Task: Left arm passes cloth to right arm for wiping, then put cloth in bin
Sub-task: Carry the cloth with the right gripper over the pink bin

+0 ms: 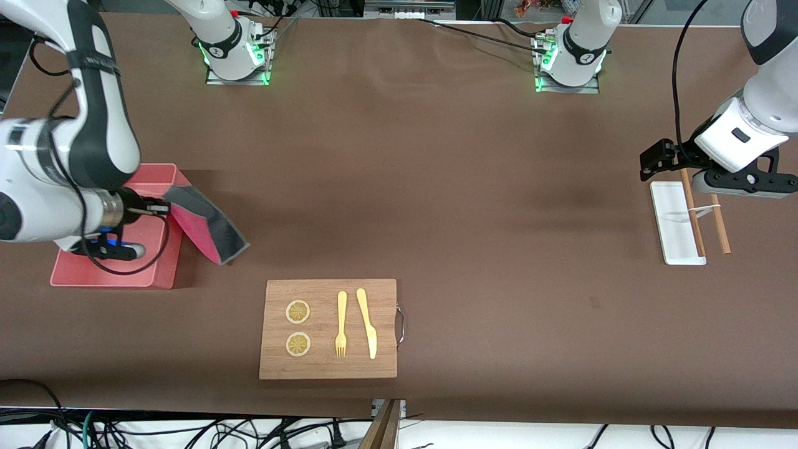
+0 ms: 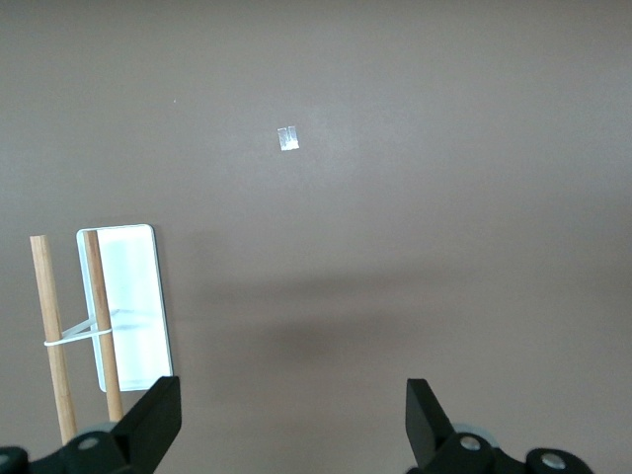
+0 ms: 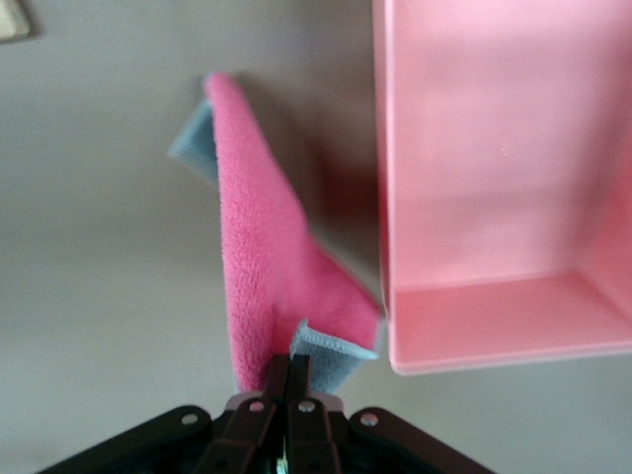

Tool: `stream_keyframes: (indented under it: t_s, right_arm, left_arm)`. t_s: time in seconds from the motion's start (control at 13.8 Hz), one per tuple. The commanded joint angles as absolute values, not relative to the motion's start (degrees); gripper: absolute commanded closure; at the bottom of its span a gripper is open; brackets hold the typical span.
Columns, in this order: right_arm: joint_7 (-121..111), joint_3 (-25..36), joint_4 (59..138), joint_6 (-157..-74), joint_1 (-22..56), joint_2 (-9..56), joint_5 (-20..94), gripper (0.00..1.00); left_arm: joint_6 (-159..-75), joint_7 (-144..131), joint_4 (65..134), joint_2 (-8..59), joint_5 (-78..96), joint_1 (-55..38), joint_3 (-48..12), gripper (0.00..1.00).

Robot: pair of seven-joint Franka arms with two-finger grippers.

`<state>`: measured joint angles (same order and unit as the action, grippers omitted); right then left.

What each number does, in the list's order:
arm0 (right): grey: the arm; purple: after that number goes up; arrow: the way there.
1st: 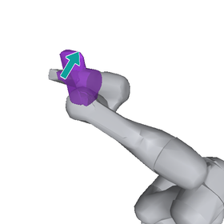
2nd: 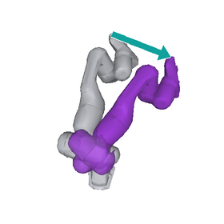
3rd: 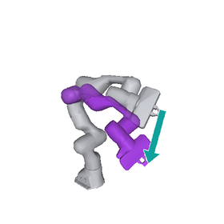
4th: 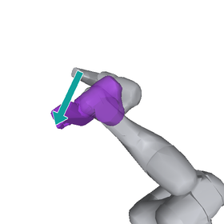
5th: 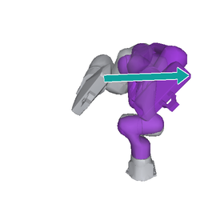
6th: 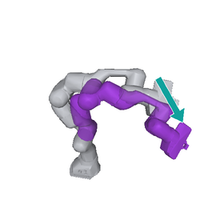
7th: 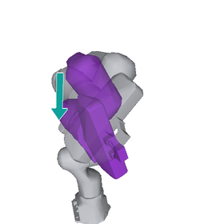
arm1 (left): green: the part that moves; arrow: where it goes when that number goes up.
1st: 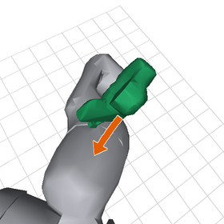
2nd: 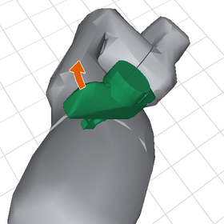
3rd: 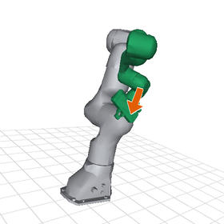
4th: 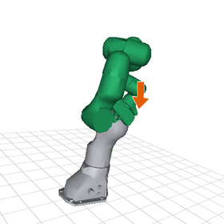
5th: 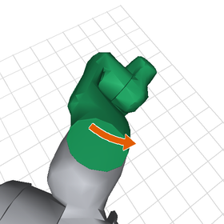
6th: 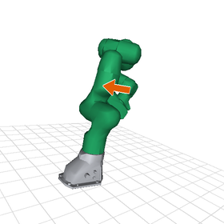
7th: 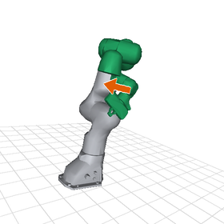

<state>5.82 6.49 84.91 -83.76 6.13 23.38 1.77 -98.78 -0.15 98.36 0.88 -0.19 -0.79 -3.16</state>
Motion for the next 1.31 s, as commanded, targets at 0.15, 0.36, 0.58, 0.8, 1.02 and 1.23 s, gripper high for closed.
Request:
stream_keyframes:
  t_s: [0.15,0.36,0.58,0.8,1.02,1.23]
  right_arm:
    - [-0.41,8.78,68.93,-65.07,5.19,22.68,-2.01,1.0]
    - [-12.52,14.65,66.36,-62.14,4.57,21.8,-4.47,1.0]
    - [-21.52,18.63,68.45,-65.29,3.43,22.67,-6.84,1.0]
    - [-21.01,18.63,76.09,-73.63,2.55,23.63,-7.03,1.0]
    - [-20.48,18.63,81.8,-82.76,2.46,26.18,-4.41,1.0]
    - [-18.46,18.63,88.05,-91.64,2.46,28.64,-0.36,1.0]
  left_arm:
    - [-98.53,0.79,98.7,0.18,0.79,-0.26,-3.52,0.0]
    - [-98.53,0.79,98.7,0.18,0.79,-0.26,-3.52,0.0]
    - [-98.53,0.79,98.7,0.18,0.79,-0.26,-3.52,0.0]
    - [-98.44,0.79,98.7,0.18,0.79,-0.26,-3.52,0.0]
    - [-97.82,0.97,98.7,0.18,0.79,-0.26,-3.43,0.0]
    - [-97.65,0.79,98.7,0.18,0.79,-0.26,-3.52,0.0]
